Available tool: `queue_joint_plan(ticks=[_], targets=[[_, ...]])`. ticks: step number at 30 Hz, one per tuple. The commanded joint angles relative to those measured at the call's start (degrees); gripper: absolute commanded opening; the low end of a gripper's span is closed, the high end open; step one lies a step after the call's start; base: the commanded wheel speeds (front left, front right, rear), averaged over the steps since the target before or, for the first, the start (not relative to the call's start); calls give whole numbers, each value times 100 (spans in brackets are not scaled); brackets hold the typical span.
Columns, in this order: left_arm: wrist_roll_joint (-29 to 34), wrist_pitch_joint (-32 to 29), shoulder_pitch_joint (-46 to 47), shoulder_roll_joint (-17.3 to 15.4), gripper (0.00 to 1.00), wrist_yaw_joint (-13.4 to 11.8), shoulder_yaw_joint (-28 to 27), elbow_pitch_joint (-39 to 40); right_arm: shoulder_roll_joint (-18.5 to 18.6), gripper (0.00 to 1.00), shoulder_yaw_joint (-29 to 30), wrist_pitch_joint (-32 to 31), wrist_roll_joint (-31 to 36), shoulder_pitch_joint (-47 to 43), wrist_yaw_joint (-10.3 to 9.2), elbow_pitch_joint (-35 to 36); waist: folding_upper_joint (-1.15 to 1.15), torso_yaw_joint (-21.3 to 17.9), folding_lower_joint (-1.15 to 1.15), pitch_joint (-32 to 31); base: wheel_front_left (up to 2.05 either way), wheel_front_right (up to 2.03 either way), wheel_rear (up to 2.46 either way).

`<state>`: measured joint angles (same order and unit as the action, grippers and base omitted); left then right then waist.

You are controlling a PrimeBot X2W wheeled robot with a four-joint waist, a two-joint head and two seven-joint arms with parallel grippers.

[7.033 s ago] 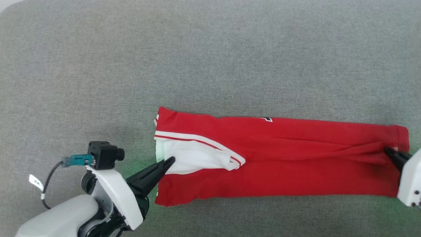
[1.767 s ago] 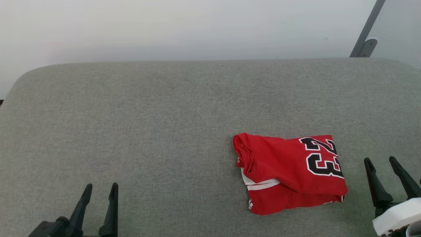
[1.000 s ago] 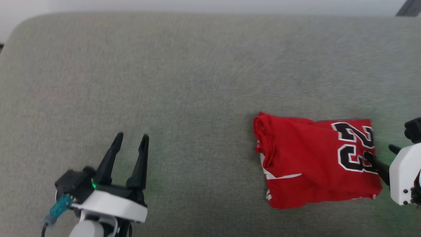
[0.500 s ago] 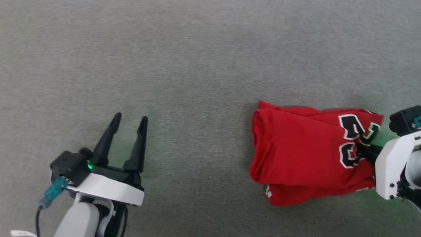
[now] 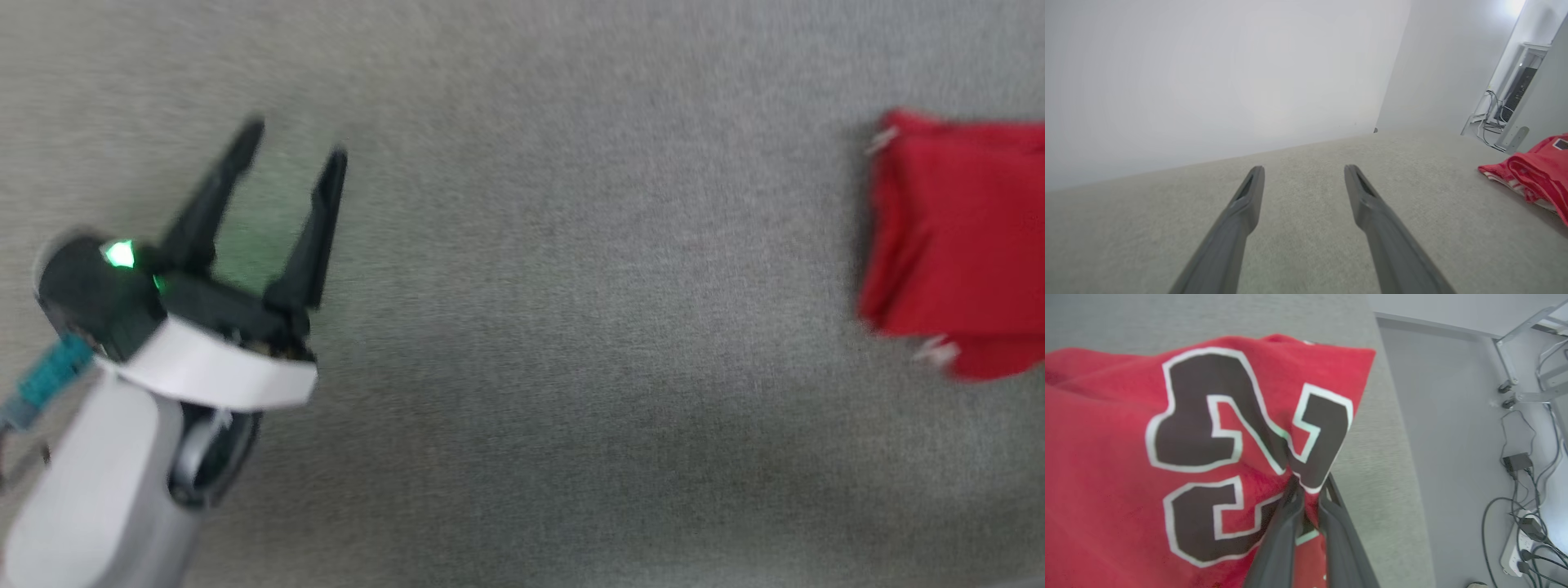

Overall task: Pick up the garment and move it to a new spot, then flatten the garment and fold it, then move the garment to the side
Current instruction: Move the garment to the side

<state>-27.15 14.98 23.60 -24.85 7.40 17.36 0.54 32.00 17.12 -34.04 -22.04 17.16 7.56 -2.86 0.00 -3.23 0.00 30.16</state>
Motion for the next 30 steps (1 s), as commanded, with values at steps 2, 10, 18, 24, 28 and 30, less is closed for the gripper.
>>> queue_joint_plan(ticks=[2,10,18,24,28,30], targets=[[38,27,513,-195,100,12,155,123,57,0,465,283,257,342,-15,-282,0,-280,0,531,0,0,0],[-45,27,1416,-451,100,12,380,324,17,0,1202,904,964,1283,-15,-1087,0,-256,0,984,0,0,0],[-50,28,1698,-360,100,12,492,318,-9,0,1478,1630,1834,2067,-15,-2148,0,-80,0,1081,0,0,0],[-61,28,1305,-156,100,12,344,110,-100,100,1250,2002,2124,2081,-15,-2360,0,21,0,653,0,0,0],[-100,28,856,47,100,12,178,16,-156,100,805,2171,2074,1842,-15,-2152,0,99,0,194,0,0,0],[-103,28,614,153,100,12,103,-72,-235,100,520,2240,1961,1704,-14,-2071,0,178,0,-72,0,0,0]])
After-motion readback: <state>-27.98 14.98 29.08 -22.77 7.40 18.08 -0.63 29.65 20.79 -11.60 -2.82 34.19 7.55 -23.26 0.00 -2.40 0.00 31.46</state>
